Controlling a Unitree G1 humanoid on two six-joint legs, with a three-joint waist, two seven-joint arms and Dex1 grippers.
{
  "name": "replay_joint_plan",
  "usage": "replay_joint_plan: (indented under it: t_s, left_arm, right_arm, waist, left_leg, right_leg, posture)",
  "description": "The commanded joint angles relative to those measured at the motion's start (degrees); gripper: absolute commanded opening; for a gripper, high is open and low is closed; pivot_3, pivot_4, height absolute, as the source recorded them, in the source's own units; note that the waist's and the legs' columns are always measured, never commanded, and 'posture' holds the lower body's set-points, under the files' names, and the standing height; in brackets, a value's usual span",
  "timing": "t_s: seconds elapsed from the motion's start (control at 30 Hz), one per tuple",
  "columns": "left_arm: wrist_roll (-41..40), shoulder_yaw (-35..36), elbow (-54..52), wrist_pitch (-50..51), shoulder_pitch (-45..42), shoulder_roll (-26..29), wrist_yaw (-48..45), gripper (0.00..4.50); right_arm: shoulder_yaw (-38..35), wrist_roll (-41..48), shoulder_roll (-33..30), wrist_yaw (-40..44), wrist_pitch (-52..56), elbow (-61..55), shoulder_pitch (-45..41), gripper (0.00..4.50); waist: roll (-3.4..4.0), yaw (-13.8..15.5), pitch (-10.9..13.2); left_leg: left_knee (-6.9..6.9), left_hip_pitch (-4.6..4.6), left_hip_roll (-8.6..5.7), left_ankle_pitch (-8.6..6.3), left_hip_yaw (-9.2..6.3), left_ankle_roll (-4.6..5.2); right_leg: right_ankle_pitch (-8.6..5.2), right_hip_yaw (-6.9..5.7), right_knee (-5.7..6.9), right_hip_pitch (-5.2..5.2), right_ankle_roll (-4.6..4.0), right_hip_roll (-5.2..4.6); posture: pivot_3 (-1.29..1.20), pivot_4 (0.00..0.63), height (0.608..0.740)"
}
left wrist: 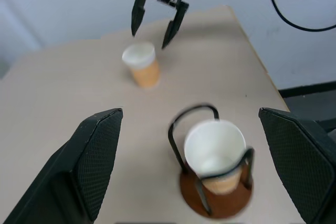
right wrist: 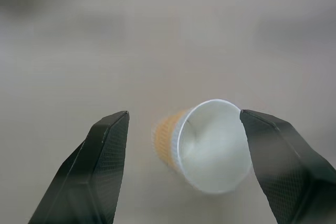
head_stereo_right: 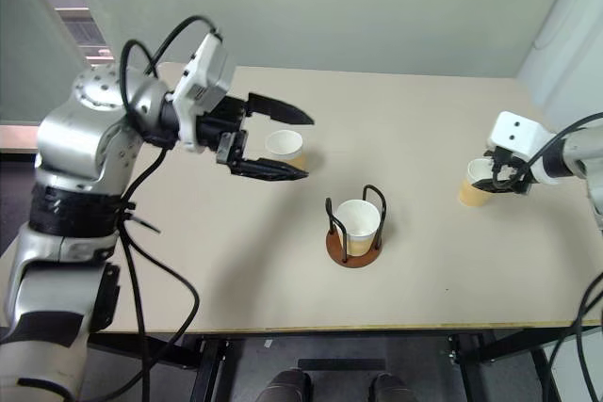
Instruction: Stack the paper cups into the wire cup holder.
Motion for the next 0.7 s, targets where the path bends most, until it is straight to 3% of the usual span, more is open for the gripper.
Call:
replay_joint_plan:
  t_s: [0.03,0.2,0.3,0.57,0.6,0.7]
  left_arm:
    - [-1.82,3.6,-4.96,2.5,1.35,2.0,2.85,4.47]
    - [-2.78,5.28,-8.39,4.29,4.84,4.11,5.03,4.47]
    - [-3.11,5.78,-9.19,4.21,6.18,5.63,5.12,4.5]
    - [-3.79,7.73,-8.36,2.88,8.97,10.12,3.95,4.5]
    - [-3.64,7.89,-7.98,2.59,9.26,10.48,3.96,4.5]
    - [-3.98,8.58,-7.6,2.51,10.1,11.12,3.98,4.5]
  right_arm:
    - [2.12,-5.1,1.32,0.83,-5.33,6.89,-2.94,3.5]
    - [4.89,-11.31,3.86,-0.88,-12.81,18.11,-5.68,3.5]
    - [4.27,-12.09,4.85,-0.45,-14.07,20.93,-7.01,2.92]
    - [1.24,-9.89,6.11,2.74,-13.75,21.34,-7.65,0.2]
    - [0.86,-9.52,6.2,3.36,-13.31,20.76,-7.59,0.02]
    - [-0.55,-7.78,6.45,5.78,-11.38,17.96,-7.31,0.02]
  waist:
    - [0.0,0.09,0.0]
    - [0.02,0.32,0.01]
    - [0.05,0.21,0.03]
    - [0.06,-0.23,0.03]
    - [0.06,-0.24,0.03]
    - [0.06,-0.21,0.03]
  left_leg:
    - [0.01,-0.01,0.0,0.0,-0.01,0.0]
    - [-0.05,0.02,-0.01,0.03,-0.01,0.0]
    - [-0.09,0.02,-0.01,0.03,-0.01,-0.01]
    - [-0.36,0.05,0.02,0.08,0.01,-0.09]
    - [-0.39,0.05,0.02,0.08,0.01,-0.1]
    - [-0.46,0.05,0.02,0.1,0.0,-0.12]
  right_leg:
    - [0.01,-0.02,0.0,0.02,-0.01,-0.02]
    - [0.02,-0.1,0.02,0.03,-0.08,-0.11]
    - [0.03,-0.12,0.04,-0.01,-0.15,-0.11]
    - [-0.04,-0.17,0.06,-0.08,-0.36,-0.11]
    - [-0.04,-0.17,0.05,-0.1,-0.37,-0.12]
    - [-0.06,-0.18,0.06,-0.13,-0.42,-0.12]
  posture:
    - [0.0,0.15,0.74]
    - [0.0,0.15,0.74]
    - [0.0,0.15,0.74]
    - [0.0,0.15,0.74]
    - [0.0,0.15,0.74]
    - [0.0,0.15,0.74]
